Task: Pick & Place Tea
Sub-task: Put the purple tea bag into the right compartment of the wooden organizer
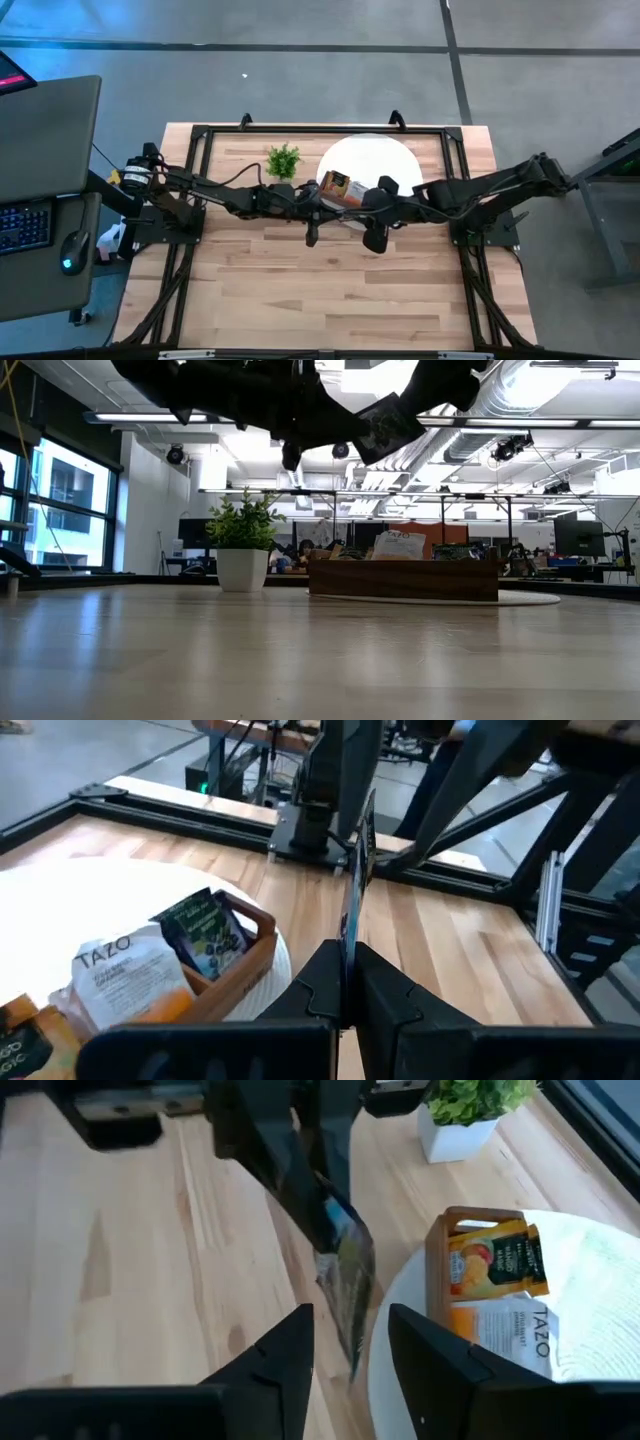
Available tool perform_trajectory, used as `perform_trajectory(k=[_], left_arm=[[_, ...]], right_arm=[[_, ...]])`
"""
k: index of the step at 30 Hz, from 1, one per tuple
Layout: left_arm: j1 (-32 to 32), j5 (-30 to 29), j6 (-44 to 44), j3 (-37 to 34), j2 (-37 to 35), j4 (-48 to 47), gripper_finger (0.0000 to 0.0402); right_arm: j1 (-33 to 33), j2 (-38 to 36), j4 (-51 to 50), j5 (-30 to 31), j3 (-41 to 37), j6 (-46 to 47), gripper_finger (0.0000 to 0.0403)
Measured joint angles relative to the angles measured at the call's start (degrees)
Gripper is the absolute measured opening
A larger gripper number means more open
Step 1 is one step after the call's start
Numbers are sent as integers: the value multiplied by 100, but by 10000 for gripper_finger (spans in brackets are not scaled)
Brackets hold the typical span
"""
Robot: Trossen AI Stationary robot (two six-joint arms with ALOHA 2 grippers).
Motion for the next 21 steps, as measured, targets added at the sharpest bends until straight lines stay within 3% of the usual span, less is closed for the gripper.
perform_trajectory(k=[7,15,21], left_arm=[[-2,2,97,0,-2,381,5],[0,-37,107,1,-4,274,5],[1,-33,223,11,-11,197,8]], right_arm=[[-112,178,-24,-37,0,-181,103],[-154,209,7,99,0,-396,10],[-156,191,7,-31,0,-428,16]])
